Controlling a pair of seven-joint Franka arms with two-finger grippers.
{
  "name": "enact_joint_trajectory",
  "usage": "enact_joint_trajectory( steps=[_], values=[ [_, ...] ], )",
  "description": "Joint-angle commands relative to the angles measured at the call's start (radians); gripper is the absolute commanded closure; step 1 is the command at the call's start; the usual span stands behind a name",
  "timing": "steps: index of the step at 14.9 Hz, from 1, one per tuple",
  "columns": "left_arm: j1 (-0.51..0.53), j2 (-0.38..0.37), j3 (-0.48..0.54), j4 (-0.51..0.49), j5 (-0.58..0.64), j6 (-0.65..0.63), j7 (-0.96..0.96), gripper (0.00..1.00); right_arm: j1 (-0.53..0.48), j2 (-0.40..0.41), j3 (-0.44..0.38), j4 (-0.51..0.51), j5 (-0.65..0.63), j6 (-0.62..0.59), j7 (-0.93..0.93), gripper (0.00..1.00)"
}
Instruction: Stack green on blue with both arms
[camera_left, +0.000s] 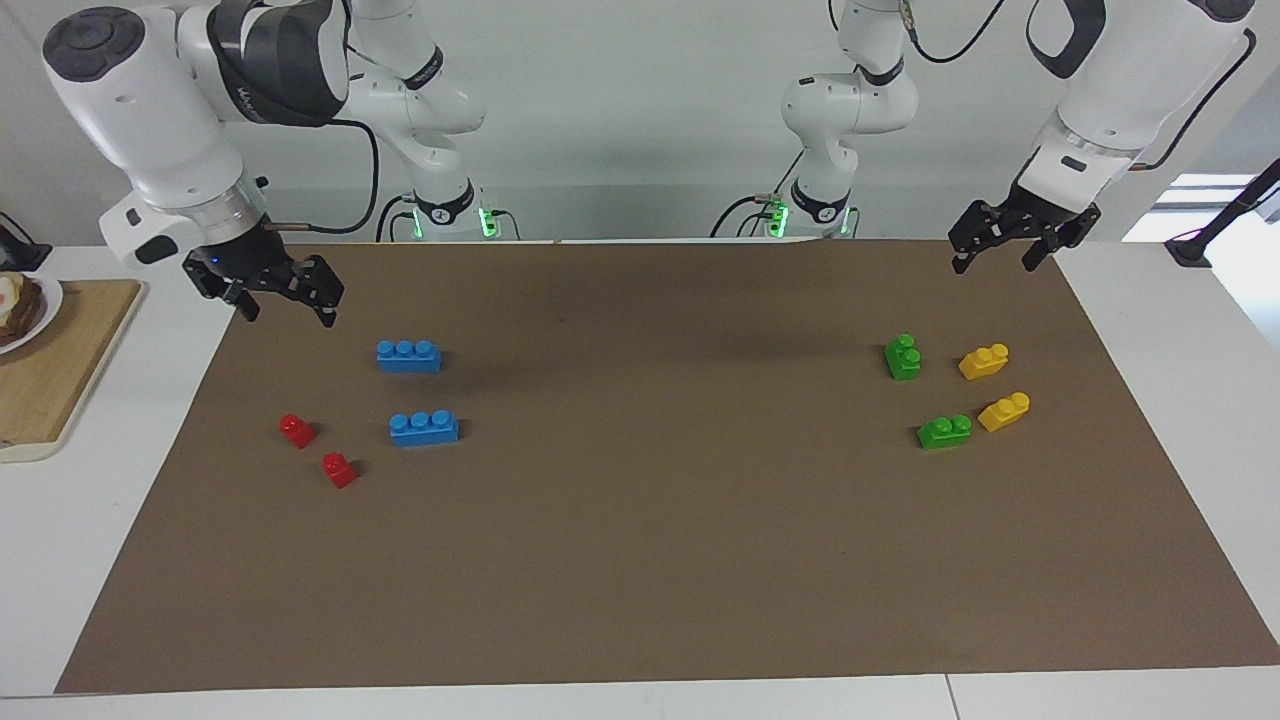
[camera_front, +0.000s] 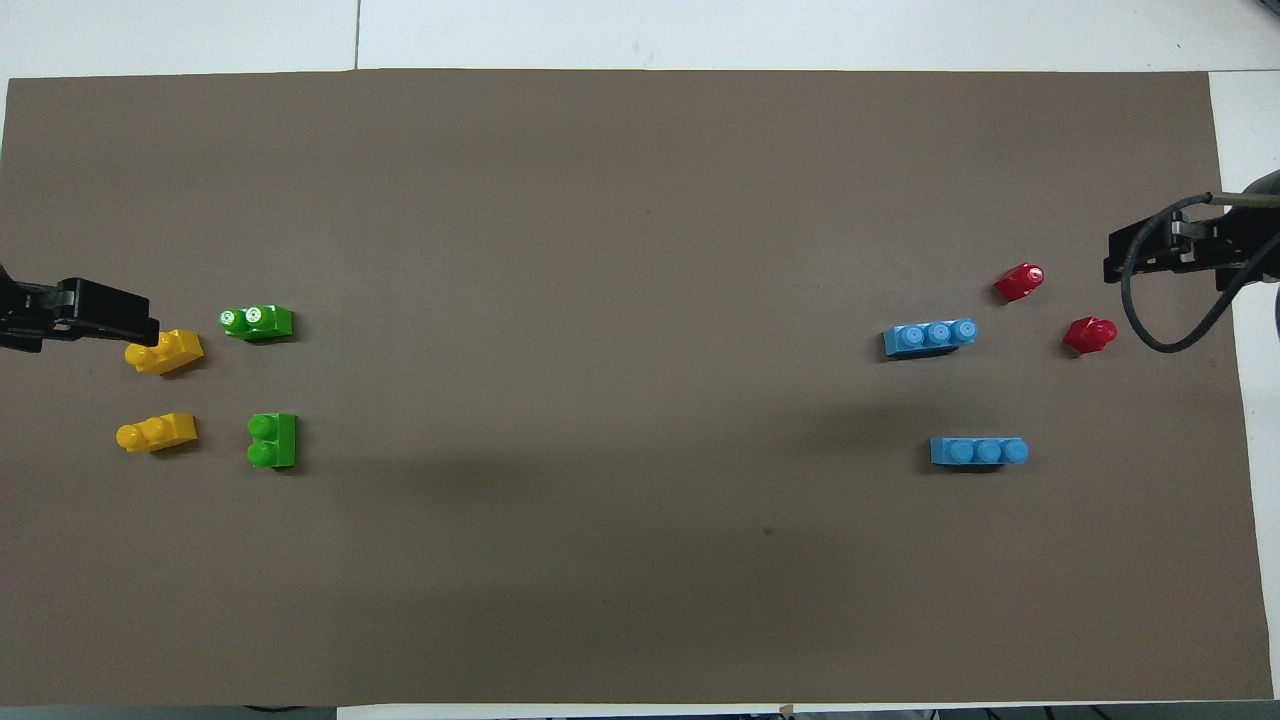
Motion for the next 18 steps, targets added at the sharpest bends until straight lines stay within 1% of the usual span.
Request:
enact_joint_trajectory(
  steps=[1,8,11,14,16,18],
  values=[
    [-0.013,-0.008,0.006,0.004,-0.002,-0.009,-0.007,0.0,-0.005,-0.016,0.004,-0.01,0.003,-0.008,-0.018,0.0],
    [-0.005,-0.01,0.008,0.001,-0.002,0.005,-0.001,0.0,-0.002,-0.016,0.004,-0.01,0.003,-0.013,-0.021,0.0],
    [-0.012,-0.011,0.008,0.002,0.004,0.033,-0.004,0.0,-0.005,-0.018,0.004,-0.016,0.003,-0.005,-0.024,0.0],
    [-0.013,-0.017,0.008,0.001,0.003,0.019,-0.025,0.0,-0.006,-0.022,0.004,-0.024,0.003,-0.002,-0.013,0.0],
    [-0.001,-0.025,0.011,-0.016,0.003,0.022,-0.034,0.0,0.003,-0.022,0.004,-0.025,0.003,0.021,0.075,0.0],
    [0.001,-0.039,0.011,-0.045,0.003,0.036,-0.03,0.0,0.002,-0.034,0.004,-0.059,0.003,0.039,0.199,0.0]
  ],
)
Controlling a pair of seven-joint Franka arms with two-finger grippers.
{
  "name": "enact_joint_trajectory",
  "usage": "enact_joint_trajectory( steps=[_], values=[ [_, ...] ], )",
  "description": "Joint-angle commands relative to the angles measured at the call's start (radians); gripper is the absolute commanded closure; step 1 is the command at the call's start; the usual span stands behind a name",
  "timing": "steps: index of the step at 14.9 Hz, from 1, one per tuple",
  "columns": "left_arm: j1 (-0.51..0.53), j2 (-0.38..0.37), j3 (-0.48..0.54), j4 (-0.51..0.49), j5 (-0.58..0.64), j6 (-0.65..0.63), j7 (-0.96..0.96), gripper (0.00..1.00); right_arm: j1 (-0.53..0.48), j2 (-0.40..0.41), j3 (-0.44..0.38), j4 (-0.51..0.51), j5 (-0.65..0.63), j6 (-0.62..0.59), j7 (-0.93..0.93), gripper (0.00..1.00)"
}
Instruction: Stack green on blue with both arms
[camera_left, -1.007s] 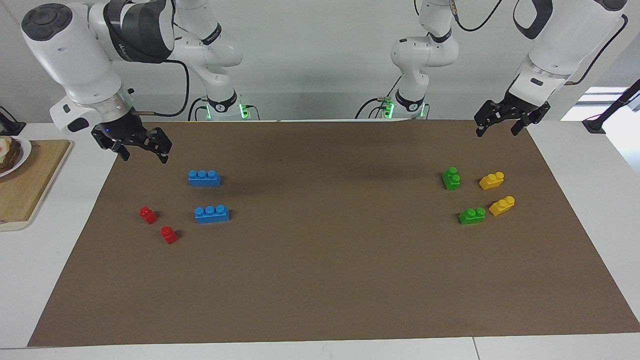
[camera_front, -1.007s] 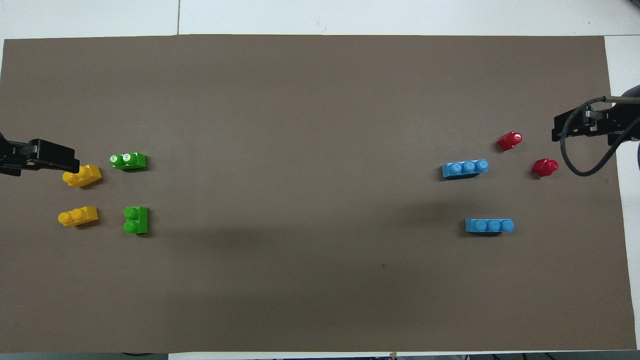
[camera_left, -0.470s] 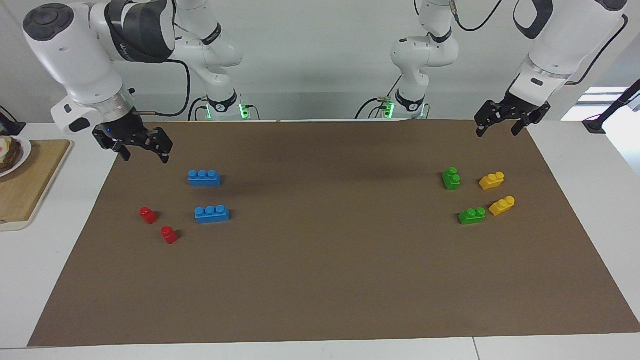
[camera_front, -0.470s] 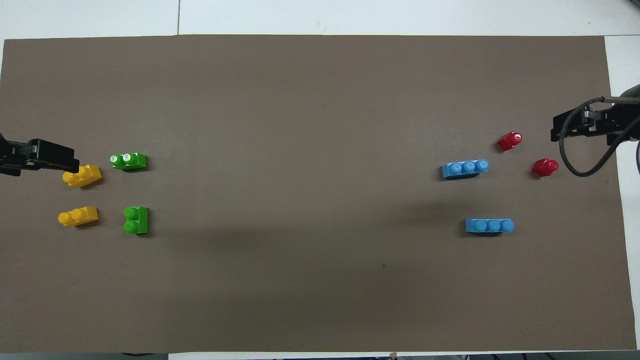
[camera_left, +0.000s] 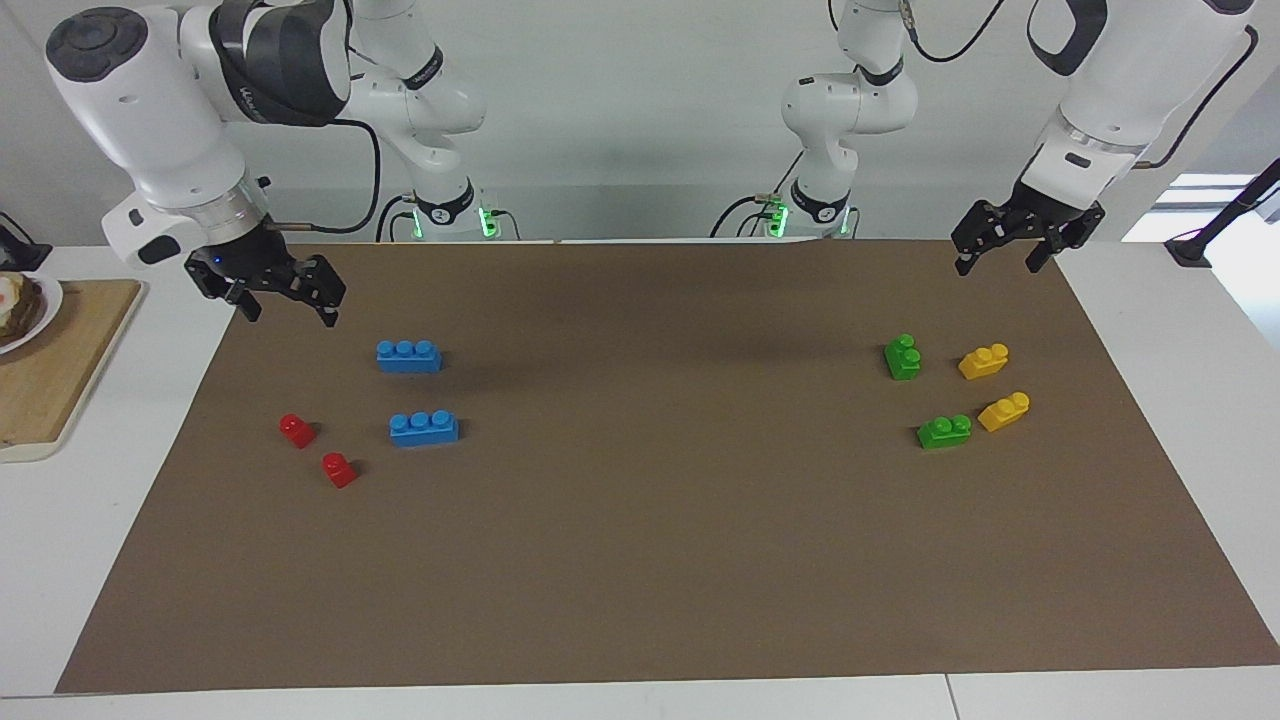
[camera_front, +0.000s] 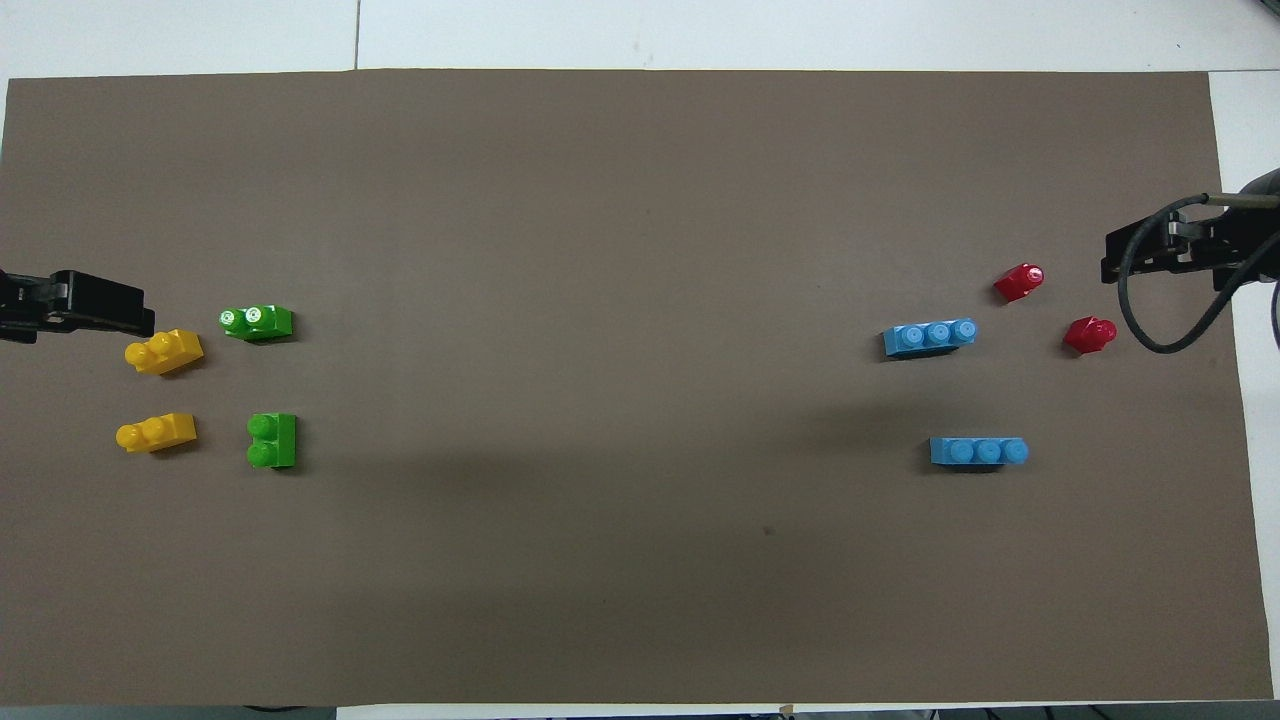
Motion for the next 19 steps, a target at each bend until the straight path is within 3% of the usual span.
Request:
enact_joint_trajectory(
  steps=[1,6,10,14,19],
  values=[
    [-0.003,-0.033,0.005,-0.046,0.003,0.007,-0.009,0.0,-0.003,-0.04,0.003,-0.074,0.004,0.044,0.156,0.01],
    [-0.004,-0.036,0.005,-0.047,0.006,-0.041,-0.01,0.0,-0.006,-0.033,0.003,-0.094,0.061,0.067,0.529,0.02],
    [0.023,-0.1,0.012,-0.213,0.006,0.051,-0.004,0.0,-0.014,-0.013,0.003,-0.1,0.196,0.064,0.892,0.03],
    [0.025,-0.119,0.012,-0.285,0.006,0.088,-0.008,0.0,-0.06,0.009,0.002,-0.135,0.309,0.073,1.02,0.03],
    [0.026,-0.208,0.012,-0.501,0.006,0.231,-0.018,0.0,-0.106,0.035,0.002,-0.238,0.4,0.13,1.035,0.03]
  ],
)
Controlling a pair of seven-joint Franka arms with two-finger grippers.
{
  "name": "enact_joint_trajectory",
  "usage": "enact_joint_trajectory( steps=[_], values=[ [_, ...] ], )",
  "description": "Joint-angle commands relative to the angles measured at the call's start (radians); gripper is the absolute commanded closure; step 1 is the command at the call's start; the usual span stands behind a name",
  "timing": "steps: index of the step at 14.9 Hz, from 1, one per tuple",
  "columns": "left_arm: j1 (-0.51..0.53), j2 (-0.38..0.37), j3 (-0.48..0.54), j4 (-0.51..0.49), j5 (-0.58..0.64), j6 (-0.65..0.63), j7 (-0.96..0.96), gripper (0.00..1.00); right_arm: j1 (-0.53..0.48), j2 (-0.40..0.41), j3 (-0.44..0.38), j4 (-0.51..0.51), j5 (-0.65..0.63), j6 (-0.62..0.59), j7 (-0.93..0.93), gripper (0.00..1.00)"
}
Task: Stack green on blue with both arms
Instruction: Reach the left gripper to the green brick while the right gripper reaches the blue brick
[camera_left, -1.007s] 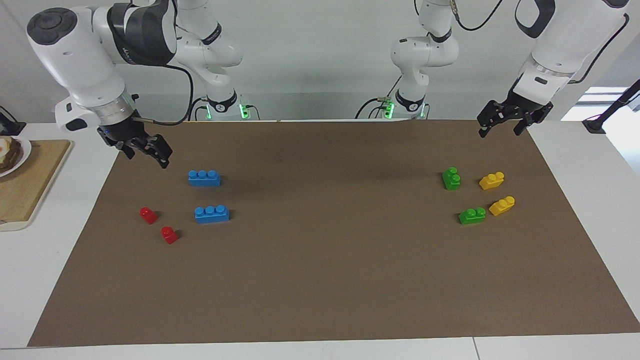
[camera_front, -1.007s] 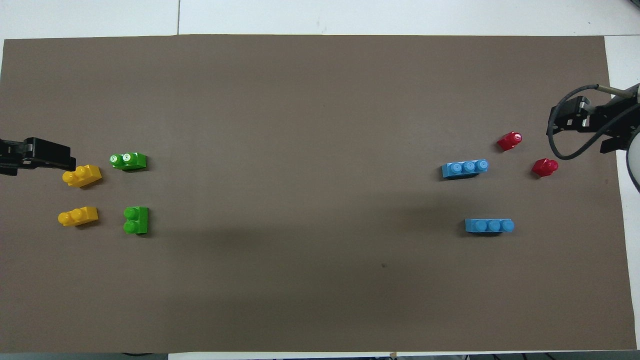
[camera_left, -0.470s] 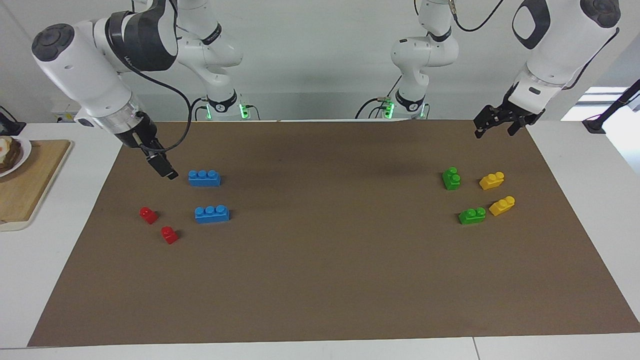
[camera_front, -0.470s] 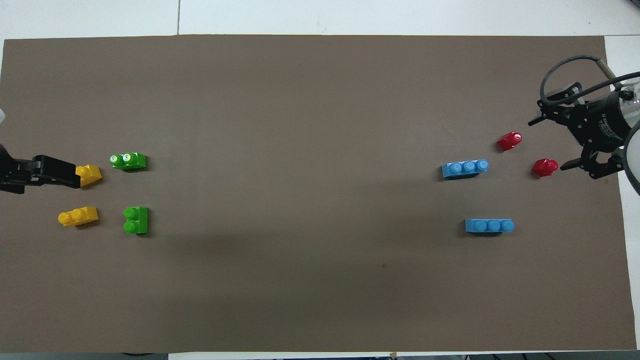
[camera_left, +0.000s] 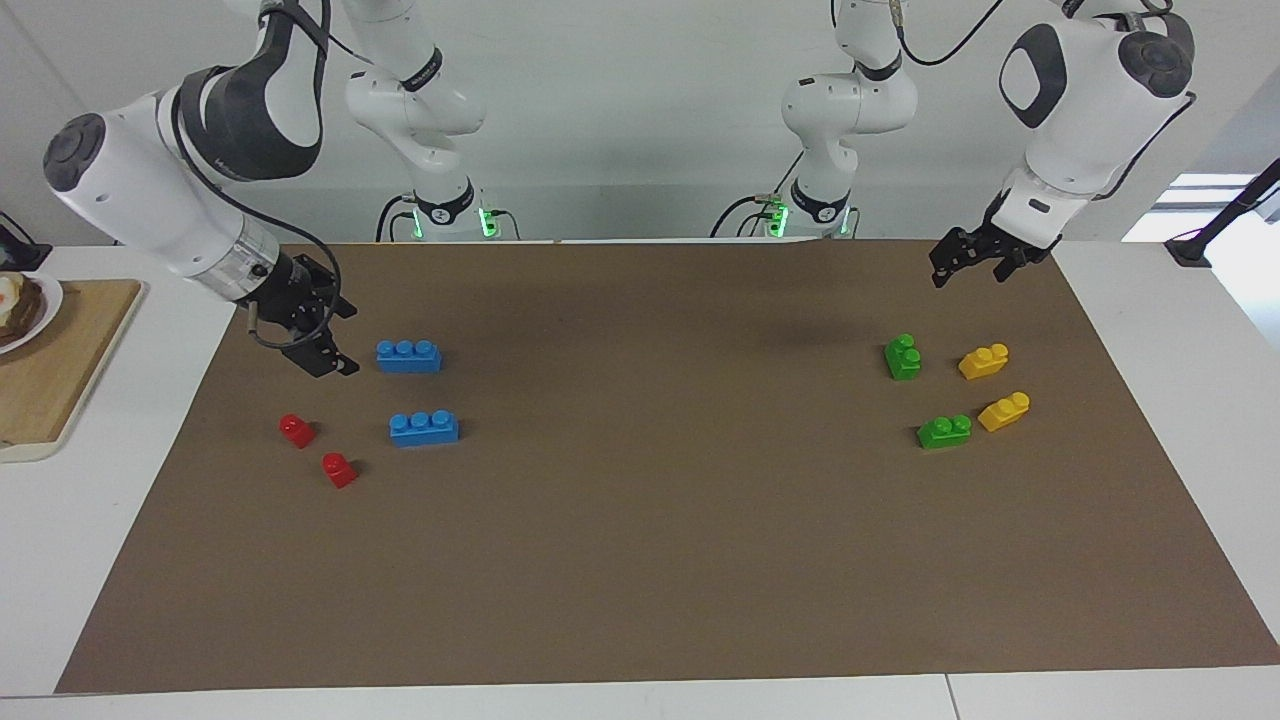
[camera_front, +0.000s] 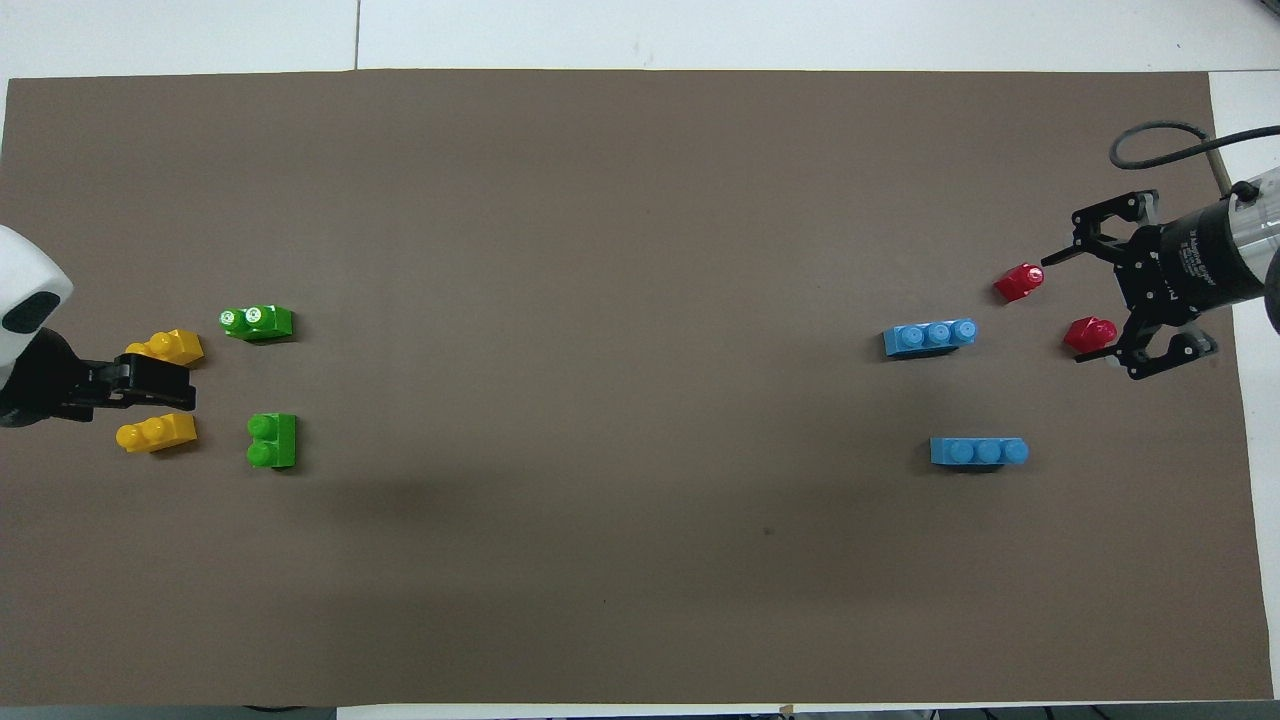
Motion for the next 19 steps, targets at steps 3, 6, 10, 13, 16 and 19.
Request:
enact_joint_trajectory(
  steps=[3,6,10,13,16,19],
  values=[
    [-0.001,-0.098,-0.005,-0.217,0.006,0.142,-0.008,0.0,-0.02,0.015,0.009,-0.093,0.054,0.097,0.012,0.03],
    [0.022,-0.083,-0.004,-0.263,0.006,0.211,-0.008,0.0,-0.018,0.044,0.009,-0.129,0.056,0.159,-0.031,0.03],
    [0.018,-0.015,-0.005,-0.311,0.006,0.325,-0.023,0.0,-0.012,0.064,0.009,-0.171,0.056,0.241,-0.078,0.03],
    [0.017,-0.012,-0.005,-0.331,0.006,0.34,-0.015,0.0,-0.01,0.086,0.011,-0.188,0.072,0.285,-0.1,0.03],
    [0.021,-0.009,-0.005,-0.386,0.006,0.426,-0.009,0.0,0.0,0.089,0.011,-0.234,0.102,0.344,-0.106,0.03],
    [0.018,0.034,-0.005,-0.398,0.006,0.475,-0.017,0.0,-0.004,0.124,0.011,-0.235,0.131,0.379,-0.14,0.03]
  ],
)
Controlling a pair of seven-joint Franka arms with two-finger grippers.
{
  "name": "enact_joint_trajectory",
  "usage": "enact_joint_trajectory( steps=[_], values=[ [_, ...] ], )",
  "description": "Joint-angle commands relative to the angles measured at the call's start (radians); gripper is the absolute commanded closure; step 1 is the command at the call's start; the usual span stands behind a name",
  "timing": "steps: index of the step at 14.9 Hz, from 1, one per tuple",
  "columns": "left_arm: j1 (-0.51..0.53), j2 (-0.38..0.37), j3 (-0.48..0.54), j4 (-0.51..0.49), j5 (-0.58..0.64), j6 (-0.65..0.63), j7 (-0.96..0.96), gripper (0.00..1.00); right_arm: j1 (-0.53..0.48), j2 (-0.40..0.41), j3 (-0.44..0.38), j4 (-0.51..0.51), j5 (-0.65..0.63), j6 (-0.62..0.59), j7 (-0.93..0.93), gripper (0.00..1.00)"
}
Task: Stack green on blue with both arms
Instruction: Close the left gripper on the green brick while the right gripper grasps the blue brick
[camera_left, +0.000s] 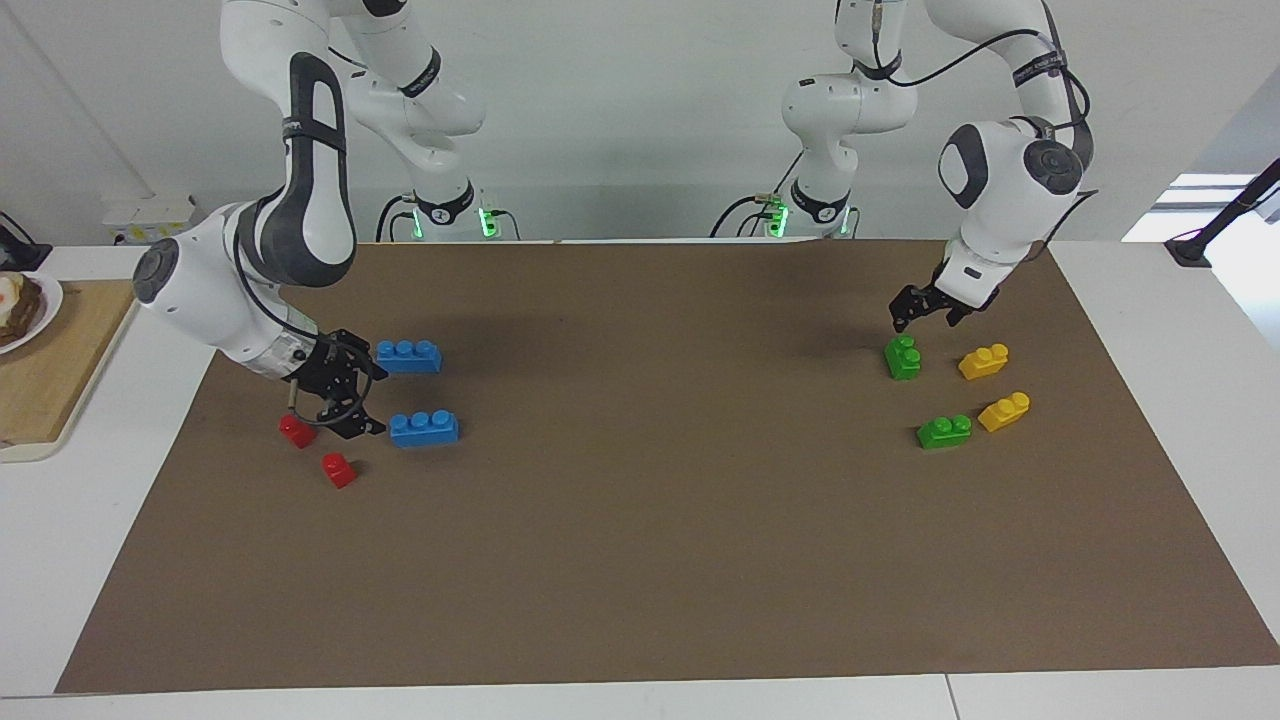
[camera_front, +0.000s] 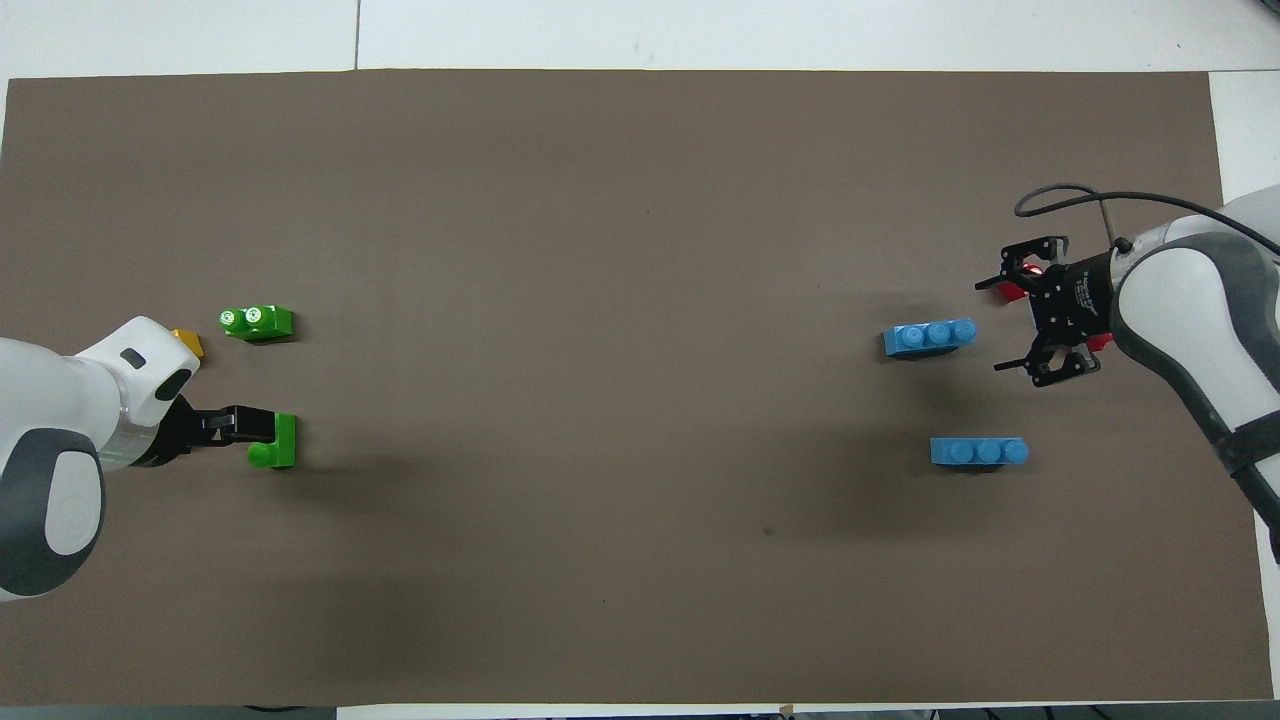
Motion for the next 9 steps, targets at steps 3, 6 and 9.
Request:
enact_joint_trajectory(
  steps=[3,6,9],
  values=[
    [0.006,0.042,-0.001,-0.033,0.006,0.105,-0.005,0.0,-0.011,0.052,0.002,-0.012,0.061,0.067,-0.056,0.03],
    [0.0,0.092,-0.001,-0.04,0.006,0.146,-0.014,0.0,-0.01,0.069,0.002,-0.015,0.063,0.075,-0.068,0.03],
    [-0.003,0.117,-0.003,-0.049,0.006,0.172,-0.014,0.0,-0.007,0.074,0.002,-0.031,0.063,0.086,-0.082,0.04]
  ],
)
